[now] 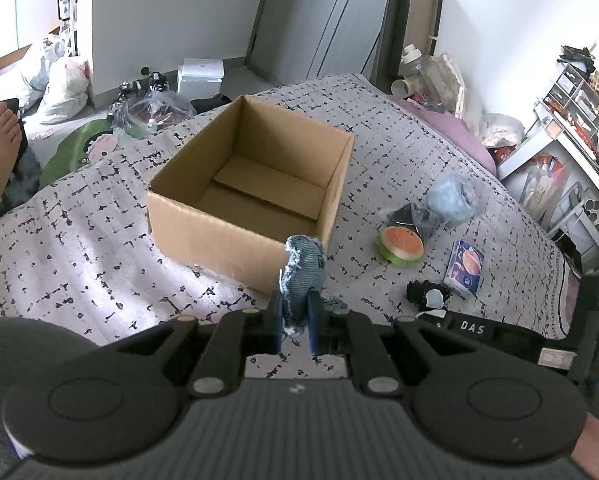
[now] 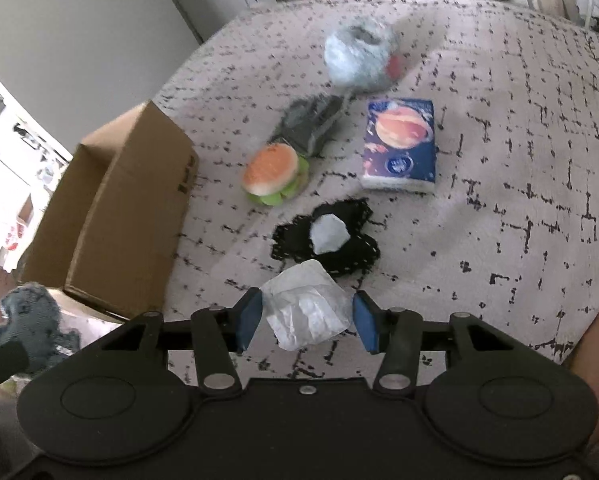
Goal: Organize soft objects
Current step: 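Carry the octopus and the white bag in both grippers over the cardboard box, then open the left gripper to drop the octopus while the right gripper drops the bag into the box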
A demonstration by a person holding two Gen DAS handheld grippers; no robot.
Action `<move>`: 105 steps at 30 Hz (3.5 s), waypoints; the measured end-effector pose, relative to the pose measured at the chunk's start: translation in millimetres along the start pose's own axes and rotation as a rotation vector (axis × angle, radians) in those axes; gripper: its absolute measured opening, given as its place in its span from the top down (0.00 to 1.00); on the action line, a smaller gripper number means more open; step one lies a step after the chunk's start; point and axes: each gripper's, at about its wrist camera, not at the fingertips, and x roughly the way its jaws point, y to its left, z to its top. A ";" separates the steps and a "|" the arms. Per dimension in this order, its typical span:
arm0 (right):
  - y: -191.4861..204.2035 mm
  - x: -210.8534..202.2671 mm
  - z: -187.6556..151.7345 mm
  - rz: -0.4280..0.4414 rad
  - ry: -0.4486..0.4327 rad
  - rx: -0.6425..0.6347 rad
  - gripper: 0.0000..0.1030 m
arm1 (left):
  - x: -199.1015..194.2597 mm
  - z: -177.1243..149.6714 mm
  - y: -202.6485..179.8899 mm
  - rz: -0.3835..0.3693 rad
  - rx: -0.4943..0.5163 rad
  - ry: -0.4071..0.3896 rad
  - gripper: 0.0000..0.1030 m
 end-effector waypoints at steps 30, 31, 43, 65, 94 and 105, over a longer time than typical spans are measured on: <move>32.3 -85.3 24.3 0.169 -0.273 -0.175 0.53 | -43.7 22.2 -8.6 0.034 0.020 -0.126 0.89; 34.7 -86.0 25.9 0.173 -0.274 -0.182 0.53 | -43.6 23.8 -7.8 0.036 0.017 -0.130 0.89; 69.0 -85.1 47.4 0.261 -0.254 -0.282 0.53 | -32.7 45.9 11.7 0.074 -0.015 -0.161 0.89; 113.9 -21.7 54.4 0.383 -0.148 -0.303 0.53 | 54.3 67.4 56.4 0.090 -0.091 -0.051 0.89; 105.4 -38.2 58.6 0.430 -0.132 -0.283 0.12 | 20.3 79.4 49.7 0.162 -0.158 -0.082 0.34; 57.7 -69.4 77.1 0.328 -0.155 -0.227 0.04 | -11.6 77.1 3.7 0.149 -0.097 -0.134 0.16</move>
